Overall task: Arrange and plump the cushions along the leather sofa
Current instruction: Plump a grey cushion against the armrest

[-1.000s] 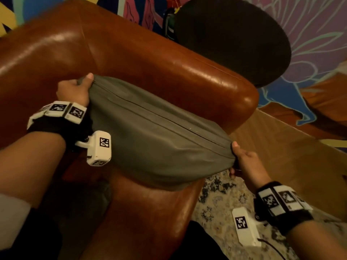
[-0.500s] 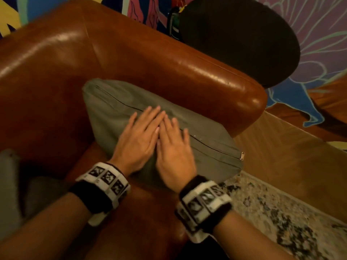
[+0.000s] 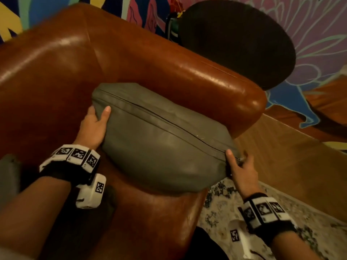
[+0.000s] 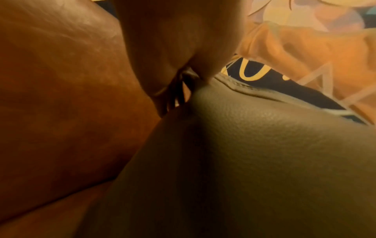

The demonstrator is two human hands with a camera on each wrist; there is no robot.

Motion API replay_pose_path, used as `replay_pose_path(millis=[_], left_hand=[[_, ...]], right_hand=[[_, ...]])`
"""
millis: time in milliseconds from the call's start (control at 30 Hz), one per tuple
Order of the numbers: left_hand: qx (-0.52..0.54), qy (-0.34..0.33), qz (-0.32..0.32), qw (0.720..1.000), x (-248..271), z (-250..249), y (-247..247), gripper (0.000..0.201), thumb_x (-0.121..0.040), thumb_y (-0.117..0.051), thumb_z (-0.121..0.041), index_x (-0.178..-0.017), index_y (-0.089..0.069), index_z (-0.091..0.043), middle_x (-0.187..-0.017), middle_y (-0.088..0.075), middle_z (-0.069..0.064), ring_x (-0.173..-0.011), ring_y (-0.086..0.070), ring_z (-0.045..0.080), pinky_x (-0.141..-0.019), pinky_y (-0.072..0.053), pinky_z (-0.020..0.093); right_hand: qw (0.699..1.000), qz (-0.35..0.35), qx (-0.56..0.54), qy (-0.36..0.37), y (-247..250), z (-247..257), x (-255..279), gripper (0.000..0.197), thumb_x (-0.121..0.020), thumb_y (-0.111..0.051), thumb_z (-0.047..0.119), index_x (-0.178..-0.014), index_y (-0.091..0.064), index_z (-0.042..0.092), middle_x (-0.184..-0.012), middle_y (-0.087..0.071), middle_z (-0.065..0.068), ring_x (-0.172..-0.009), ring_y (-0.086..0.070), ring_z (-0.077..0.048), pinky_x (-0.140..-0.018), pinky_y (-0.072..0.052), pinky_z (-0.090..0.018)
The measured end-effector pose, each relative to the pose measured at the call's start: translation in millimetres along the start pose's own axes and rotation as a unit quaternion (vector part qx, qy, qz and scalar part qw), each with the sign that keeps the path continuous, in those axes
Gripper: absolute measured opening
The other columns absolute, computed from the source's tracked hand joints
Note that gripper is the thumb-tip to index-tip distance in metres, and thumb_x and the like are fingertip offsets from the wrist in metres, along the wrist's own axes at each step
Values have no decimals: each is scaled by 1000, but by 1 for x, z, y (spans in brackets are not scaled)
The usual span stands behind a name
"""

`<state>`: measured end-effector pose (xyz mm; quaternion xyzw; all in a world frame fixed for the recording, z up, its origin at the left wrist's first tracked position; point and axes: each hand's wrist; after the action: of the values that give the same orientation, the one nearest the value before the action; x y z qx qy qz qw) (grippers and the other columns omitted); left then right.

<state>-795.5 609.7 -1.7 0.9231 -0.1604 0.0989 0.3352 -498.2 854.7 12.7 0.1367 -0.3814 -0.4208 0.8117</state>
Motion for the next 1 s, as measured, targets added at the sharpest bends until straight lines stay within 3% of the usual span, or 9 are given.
replay_pose_path(millis=[67,233,300,433,533,633,800,900,1000], left_hand=[[-9,-44,-94,995,6,-8,5,40,-100,-47,-35,-121,-55,-2,-120,-62,25,-115,-55,42,-94,-42,44],[-28,-159,-177,971,8,-30,29,38,-97,-47,-39,-103,-60,-4,-103,-67,24,-99,-61,40,-89,-47,44],[-46,-133,-148,979,-6,-31,26,37,-97,-49,-37,-107,-62,-3,-108,-66,26,-103,-61,40,-90,-46,44],[-45,38,-20,998,-7,-19,5,49,-99,-46,-42,-116,-62,1,-123,-61,24,-115,-55,41,-94,-41,43],[53,12,-31,998,18,-10,-1,47,-95,-45,-53,-111,-65,-13,-117,-63,6,-111,-57,27,-99,-42,39],[-14,-92,-55,994,31,-8,1,36,-95,-53,-40,-111,-66,-12,-111,-68,10,-107,-60,32,-95,-46,41],[-1,-97,-162,982,19,-24,-4,30,-82,-72,-35,-94,-62,-9,-88,-64,11,-86,-61,28,-80,-47,39],[20,8,-108,994,10,-16,-21,47,-79,-75,-31,-112,-56,-5,-113,-62,17,-105,-59,32,-86,-44,34],[172,72,-79,979,-2,-18,-24,58,-78,-63,-52,-121,-58,-14,-121,-61,5,-112,-57,25,-100,-44,37]], right_hand=[[991,-8,-131,5,7,-1,13,83,-59,-69,73,-120,-63,16,-117,-73,-6,-104,-70,-24,-91,-57,-47],[975,-41,-166,140,36,23,26,19,-92,-67,30,-99,-66,13,-89,-73,-7,-70,-67,-16,-57,-52,-30],[978,-56,-148,137,29,22,14,23,-89,-69,32,-99,-67,11,-89,-71,-6,-73,-68,-18,-61,-55,-33],[988,-5,-151,-40,6,-5,0,58,-74,-63,60,-102,-63,10,-97,-69,-8,-78,-68,-22,-64,-58,-36],[955,59,-283,-69,3,-23,17,64,-72,-65,66,-111,-66,15,-106,-74,-3,-95,-72,-21,-77,-58,-36],[957,106,-270,14,2,-26,35,73,-48,-82,70,-86,-68,9,-81,-75,0,-73,-71,-13,-66,-58,-27],[953,30,-291,75,-1,-12,22,41,-71,-69,45,-73,-51,9,-57,-60,3,-54,-59,-11,-54,-55,-25],[965,41,-257,-5,-20,-16,16,34,-83,-69,39,-80,-54,9,-76,-66,-7,-66,-63,-18,-54,-56,-27],[955,47,-290,-45,-27,-9,17,22,-96,-58,38,-102,-60,17,-99,-71,-5,-82,-69,-23,-59,-58,-31]])
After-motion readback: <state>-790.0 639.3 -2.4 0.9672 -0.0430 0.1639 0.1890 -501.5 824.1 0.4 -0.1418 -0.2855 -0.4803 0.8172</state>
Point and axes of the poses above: each hand's wrist, its own x-axis away from the middle knuckle, its own y-axis out of the back of the hand, z = x × y
